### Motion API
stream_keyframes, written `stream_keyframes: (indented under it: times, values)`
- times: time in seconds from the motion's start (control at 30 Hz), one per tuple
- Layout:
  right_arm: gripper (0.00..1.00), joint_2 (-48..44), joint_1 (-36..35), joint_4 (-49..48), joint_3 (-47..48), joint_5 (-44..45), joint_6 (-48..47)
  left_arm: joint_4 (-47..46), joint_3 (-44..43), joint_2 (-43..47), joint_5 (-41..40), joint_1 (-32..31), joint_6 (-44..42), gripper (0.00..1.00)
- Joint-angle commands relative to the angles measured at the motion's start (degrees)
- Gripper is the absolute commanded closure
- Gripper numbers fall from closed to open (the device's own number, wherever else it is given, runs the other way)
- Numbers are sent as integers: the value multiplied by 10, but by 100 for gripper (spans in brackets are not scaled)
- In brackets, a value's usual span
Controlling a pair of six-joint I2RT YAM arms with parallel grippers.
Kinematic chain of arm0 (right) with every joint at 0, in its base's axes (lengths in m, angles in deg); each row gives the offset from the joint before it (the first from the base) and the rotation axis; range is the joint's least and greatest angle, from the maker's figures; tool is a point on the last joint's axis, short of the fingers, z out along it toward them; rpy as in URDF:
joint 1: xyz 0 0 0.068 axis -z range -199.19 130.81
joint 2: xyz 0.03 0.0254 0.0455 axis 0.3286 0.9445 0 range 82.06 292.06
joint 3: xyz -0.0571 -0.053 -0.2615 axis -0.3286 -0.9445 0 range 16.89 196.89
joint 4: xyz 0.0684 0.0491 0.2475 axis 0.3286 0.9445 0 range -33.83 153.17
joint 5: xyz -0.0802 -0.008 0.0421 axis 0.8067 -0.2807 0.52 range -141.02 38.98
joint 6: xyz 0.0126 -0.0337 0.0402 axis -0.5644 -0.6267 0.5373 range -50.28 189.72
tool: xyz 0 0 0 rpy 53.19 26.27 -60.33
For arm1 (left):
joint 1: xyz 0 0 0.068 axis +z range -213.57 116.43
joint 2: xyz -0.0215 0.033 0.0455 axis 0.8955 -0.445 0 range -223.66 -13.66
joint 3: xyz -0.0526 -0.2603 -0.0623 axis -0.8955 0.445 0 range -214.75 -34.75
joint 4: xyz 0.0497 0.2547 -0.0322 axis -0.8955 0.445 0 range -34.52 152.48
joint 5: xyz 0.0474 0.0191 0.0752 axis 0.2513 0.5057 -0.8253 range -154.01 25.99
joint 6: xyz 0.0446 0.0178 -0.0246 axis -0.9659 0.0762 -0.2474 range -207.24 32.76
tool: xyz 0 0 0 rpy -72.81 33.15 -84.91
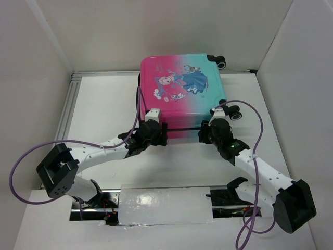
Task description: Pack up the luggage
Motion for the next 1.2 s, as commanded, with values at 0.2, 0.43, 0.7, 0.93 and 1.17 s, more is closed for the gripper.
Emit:
stream_keyframes:
  times: [0.2, 0.43, 0.7, 0.93, 1.17]
  values:
    - [61, 25, -9, -112, -7, 50, -16, -56, -7, 3, -3, -1, 2, 14]
    - [66, 82, -14, -148, -7, 50, -28, -63, -7, -3, 13, 16, 2, 14]
    - [75, 88, -19, -179, -7, 83, -46, -74, -7, -9, 24, 26, -3, 14]
    - [100, 88, -25, -208, -13, 112, -63, -79, -7, -19, 24, 39, -9, 14]
    - [100, 94, -37, -187, -1, 124, -83, -85, -7, -19, 35, 50, -9, 16]
